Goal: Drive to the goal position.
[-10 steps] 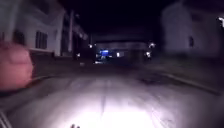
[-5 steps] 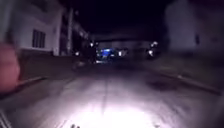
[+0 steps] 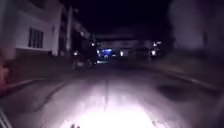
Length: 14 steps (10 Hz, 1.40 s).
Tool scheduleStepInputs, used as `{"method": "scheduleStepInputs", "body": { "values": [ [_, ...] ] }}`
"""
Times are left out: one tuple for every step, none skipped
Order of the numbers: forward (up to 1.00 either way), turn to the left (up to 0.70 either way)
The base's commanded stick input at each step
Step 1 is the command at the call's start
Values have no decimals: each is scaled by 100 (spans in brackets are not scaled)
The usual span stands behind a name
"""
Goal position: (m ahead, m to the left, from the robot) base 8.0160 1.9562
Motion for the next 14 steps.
{"method": "scheduleStepInputs", "body": {
  "values": [
    [100,0],
    [100,0],
    [100,0],
    [100,0],
    [100,0],
    [100,0],
    [100,0],
    [100,-24],
    [100,-27],
    [100,-27],
    [100,-5],
    [100,0],
    [100,0],
    [100,0]
  ]
}}
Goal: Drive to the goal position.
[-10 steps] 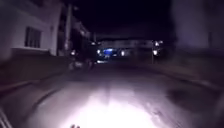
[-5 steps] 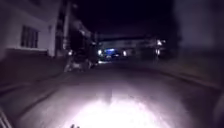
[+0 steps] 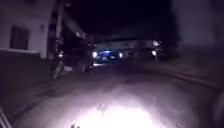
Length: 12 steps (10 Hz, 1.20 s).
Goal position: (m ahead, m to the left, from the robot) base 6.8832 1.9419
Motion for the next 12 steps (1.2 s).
{"method": "scheduleStepInputs", "body": {
  "values": [
    [100,0],
    [100,0],
    [100,0],
    [100,0],
    [100,0],
    [100,0],
    [100,0],
    [100,0],
    [100,0],
    [100,0],
    [100,0],
    [100,0]
  ]
}}
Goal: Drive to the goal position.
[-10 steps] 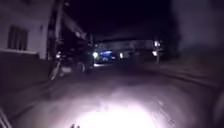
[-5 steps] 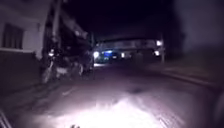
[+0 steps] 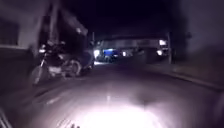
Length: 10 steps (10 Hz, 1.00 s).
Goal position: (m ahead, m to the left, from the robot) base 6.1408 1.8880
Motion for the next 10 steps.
{"method": "scheduleStepInputs", "body": {
  "values": [
    [100,0],
    [100,0],
    [100,0],
    [100,0],
    [100,0],
    [100,-24],
    [100,-27],
    [100,-27],
    [100,-3],
    [100,0]
  ]
}}
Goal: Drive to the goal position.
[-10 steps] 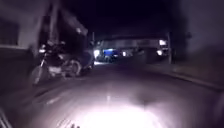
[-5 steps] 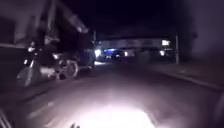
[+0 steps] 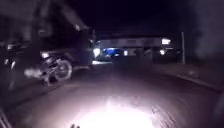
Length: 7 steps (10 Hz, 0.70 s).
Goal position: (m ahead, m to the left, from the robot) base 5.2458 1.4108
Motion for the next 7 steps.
{"method": "scheduleStepInputs", "body": {
  "values": [
    [100,0],
    [100,0],
    [100,0],
    [100,0],
    [100,0],
    [100,0],
    [100,0]
  ]
}}
